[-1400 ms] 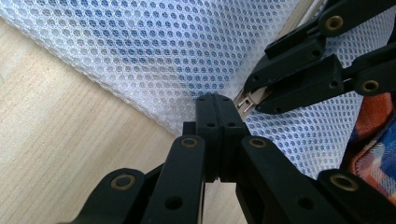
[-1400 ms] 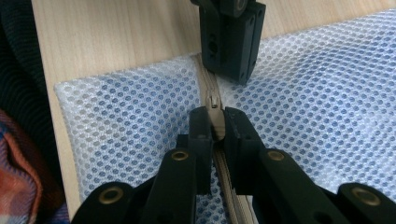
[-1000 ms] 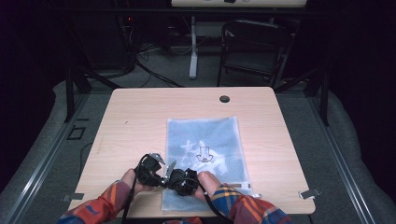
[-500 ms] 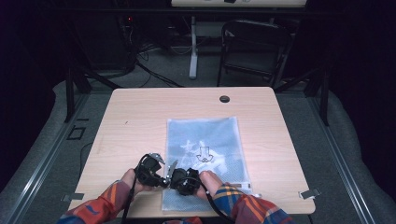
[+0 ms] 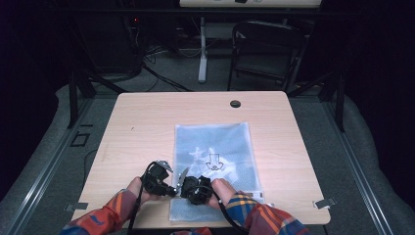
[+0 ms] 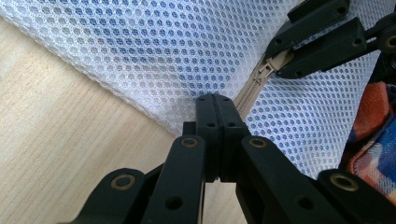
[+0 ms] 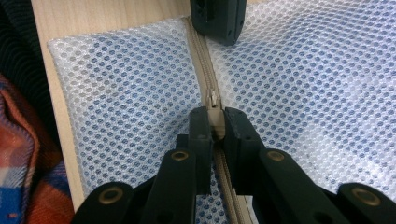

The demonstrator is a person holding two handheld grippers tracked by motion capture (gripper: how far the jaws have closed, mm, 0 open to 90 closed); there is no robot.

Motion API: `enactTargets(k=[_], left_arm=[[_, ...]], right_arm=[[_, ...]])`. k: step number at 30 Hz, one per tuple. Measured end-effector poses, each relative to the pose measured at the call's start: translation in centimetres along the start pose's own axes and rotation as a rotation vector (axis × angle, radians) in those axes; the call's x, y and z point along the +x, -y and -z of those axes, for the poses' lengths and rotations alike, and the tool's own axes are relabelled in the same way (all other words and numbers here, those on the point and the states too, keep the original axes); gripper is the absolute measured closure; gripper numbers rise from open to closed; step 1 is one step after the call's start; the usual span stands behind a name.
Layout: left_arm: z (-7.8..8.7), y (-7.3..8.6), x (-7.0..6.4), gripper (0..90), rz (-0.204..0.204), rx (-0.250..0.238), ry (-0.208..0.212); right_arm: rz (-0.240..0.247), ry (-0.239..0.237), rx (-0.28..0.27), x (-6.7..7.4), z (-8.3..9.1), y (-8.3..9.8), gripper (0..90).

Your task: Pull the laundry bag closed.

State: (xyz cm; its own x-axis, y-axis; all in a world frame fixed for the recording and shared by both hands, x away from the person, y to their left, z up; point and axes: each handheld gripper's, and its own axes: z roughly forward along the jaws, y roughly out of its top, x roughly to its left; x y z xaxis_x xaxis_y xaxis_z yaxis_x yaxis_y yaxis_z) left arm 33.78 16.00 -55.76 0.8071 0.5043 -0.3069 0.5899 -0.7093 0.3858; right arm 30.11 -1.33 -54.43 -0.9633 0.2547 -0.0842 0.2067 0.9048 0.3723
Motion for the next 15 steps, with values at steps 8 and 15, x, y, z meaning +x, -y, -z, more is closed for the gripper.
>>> enactTargets(k=[8, 15], left_arm=[[0.03, -0.01, -0.01, 90.0, 0.001, 0.004, -0.001], [-0.11, 0.07, 0.11, 90.0, 0.005, -0.017, 0.031]], right_arm=[[0.000, -0.002, 0.010, -0.08, 0.13, 0.23, 82.2], [-0.002, -0.002, 0.010, -0.17, 0.19, 0.43, 82.2]])
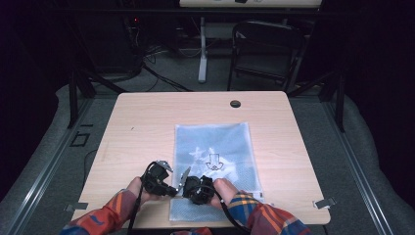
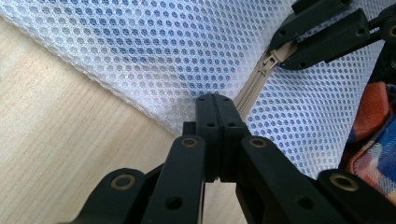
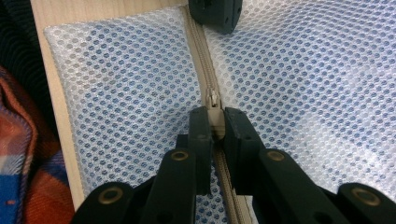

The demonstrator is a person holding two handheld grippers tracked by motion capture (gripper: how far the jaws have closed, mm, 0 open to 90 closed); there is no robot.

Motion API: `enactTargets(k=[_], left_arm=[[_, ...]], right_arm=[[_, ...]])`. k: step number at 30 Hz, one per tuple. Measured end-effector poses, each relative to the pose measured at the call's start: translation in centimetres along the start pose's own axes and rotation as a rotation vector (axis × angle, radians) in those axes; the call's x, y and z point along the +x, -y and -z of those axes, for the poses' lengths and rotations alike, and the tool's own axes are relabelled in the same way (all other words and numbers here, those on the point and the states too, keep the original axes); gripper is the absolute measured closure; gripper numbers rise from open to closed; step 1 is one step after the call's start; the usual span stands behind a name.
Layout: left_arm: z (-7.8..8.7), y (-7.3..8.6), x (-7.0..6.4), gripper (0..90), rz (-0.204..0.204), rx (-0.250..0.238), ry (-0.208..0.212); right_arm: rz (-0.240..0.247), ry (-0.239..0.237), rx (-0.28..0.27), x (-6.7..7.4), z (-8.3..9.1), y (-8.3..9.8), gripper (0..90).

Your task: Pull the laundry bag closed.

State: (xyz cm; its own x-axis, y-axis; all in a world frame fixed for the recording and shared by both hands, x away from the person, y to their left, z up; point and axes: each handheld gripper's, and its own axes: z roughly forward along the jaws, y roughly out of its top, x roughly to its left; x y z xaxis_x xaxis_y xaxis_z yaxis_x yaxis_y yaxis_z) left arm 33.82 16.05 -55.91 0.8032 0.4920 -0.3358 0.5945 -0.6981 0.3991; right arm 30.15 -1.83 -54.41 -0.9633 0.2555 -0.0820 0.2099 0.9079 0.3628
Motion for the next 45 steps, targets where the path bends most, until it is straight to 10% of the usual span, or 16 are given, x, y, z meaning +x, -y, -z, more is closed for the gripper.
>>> enactTargets(k=[45], left_arm=[[0.0, 0.0, 0.1, 90.0, 0.003, 0.001, 0.007]], right_arm=[[-0.019, -0.002, 0.026, -0.6, 0.7, 1.7, 82.1]])
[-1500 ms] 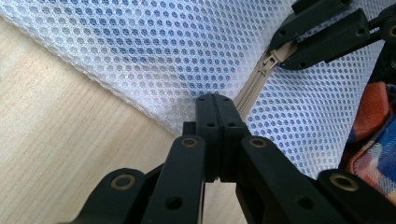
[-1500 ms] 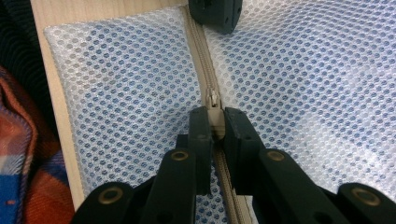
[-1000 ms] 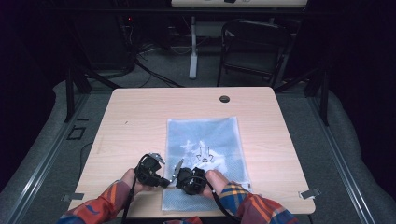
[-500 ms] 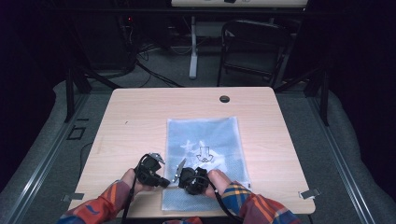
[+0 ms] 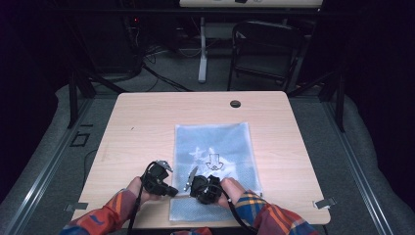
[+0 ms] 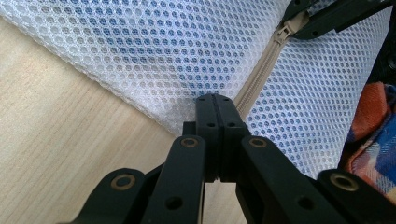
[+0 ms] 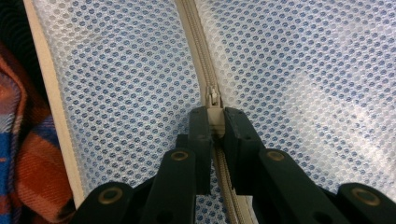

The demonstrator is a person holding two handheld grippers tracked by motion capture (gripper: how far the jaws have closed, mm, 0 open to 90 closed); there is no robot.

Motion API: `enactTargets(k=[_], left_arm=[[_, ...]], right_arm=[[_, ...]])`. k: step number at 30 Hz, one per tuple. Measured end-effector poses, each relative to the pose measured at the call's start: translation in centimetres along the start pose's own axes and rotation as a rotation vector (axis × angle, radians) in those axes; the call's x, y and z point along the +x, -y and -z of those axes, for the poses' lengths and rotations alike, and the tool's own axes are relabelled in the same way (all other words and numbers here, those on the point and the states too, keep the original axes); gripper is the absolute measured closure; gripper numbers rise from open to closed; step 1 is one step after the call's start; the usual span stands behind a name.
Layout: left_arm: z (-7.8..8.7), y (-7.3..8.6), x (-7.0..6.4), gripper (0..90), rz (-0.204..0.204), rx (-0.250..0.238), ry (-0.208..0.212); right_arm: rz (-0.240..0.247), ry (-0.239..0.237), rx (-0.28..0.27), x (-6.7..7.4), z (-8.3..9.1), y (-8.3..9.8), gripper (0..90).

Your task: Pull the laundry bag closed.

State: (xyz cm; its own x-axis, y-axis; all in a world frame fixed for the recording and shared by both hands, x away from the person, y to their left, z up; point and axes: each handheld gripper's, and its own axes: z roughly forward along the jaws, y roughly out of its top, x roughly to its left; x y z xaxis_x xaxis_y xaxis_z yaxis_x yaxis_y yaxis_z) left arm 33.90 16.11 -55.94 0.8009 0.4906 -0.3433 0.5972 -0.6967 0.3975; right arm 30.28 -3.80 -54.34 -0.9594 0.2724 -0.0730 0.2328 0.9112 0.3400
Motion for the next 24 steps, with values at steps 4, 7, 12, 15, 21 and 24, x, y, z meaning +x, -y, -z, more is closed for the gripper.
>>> enactTargets(k=[4, 7, 12, 15, 21, 24], left_arm=[[0.0, 0.0, 0.0, 90.0, 0.001, 0.001, 0.001], [0.0, 0.0, 0.0, 90.0, 0.000, 0.001, 0.000], [0.0, 0.0, 0.0, 90.0, 0.001, 0.001, 0.002], [0.0, 0.0, 0.0, 90.0, 0.002, 0.001, 0.001], [0.0, 0.0, 0.0, 90.0, 0.005, -0.005, -0.001], [0.0, 0.0, 0.0, 90.0, 0.006, -0.005, 0.001]], right_arm=[[0.003, 0.001, 0.004, -0.1, 0.1, 0.1, 82.2], [0.000, 0.003, 0.009, 0.0, 0.1, 0.2, 82.2], [-0.001, 0.005, 0.018, -0.2, 0.3, 0.5, 82.2], [-0.007, 0.007, 0.026, -0.3, 0.4, 0.8, 82.2], [-0.012, 0.011, 0.023, -0.4, 0.5, 1.2, 82.2], [-0.013, 0.012, 0.027, -0.5, 0.6, 1.4, 82.2]])
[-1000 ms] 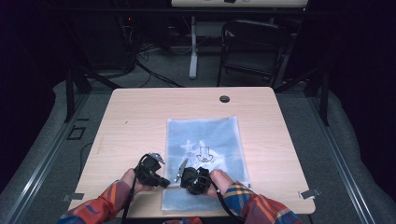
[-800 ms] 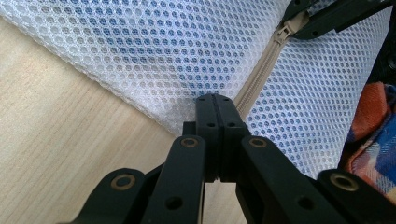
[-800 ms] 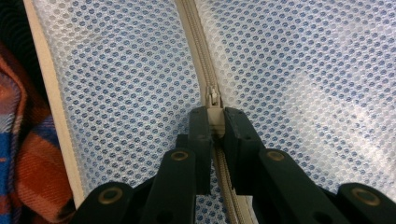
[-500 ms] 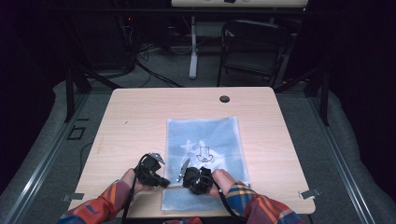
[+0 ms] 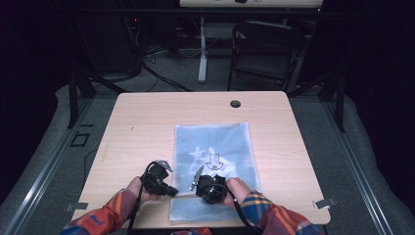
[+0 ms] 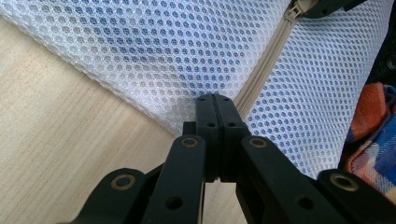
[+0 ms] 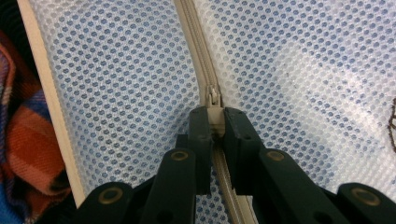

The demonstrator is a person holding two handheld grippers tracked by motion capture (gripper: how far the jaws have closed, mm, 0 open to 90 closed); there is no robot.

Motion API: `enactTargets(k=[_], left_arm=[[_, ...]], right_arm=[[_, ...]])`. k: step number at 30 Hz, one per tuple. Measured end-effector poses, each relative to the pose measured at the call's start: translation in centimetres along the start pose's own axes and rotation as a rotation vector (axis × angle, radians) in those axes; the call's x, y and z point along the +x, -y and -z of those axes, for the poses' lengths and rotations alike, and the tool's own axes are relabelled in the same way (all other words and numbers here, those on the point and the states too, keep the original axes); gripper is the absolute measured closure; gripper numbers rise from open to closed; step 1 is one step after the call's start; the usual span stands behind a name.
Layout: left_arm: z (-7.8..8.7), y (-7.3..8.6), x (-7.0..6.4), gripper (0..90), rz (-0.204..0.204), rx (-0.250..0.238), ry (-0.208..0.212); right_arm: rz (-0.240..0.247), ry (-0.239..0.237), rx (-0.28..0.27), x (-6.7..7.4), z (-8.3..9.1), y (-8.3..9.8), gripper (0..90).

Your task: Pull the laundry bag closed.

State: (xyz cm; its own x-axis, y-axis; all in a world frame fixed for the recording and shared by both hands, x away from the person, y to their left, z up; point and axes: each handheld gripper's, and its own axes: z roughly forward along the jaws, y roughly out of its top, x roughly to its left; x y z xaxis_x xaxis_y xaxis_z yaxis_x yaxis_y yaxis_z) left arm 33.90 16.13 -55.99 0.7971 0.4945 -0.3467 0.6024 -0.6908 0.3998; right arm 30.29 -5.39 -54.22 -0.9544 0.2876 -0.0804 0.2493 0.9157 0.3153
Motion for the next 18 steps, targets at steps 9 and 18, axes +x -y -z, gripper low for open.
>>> enactTargets(k=[9, 18], left_arm=[[0.0, 0.0, 0.0, 90.0, -0.001, 0.000, 0.001], [0.0, 0.0, 0.0, 90.0, -0.002, 0.006, 0.003]], right_arm=[[-0.012, 0.005, 0.001, -0.3, 0.2, 0.9, 82.2], [-0.028, 0.007, 0.014, -0.5, 0.7, 1.5, 82.2]])
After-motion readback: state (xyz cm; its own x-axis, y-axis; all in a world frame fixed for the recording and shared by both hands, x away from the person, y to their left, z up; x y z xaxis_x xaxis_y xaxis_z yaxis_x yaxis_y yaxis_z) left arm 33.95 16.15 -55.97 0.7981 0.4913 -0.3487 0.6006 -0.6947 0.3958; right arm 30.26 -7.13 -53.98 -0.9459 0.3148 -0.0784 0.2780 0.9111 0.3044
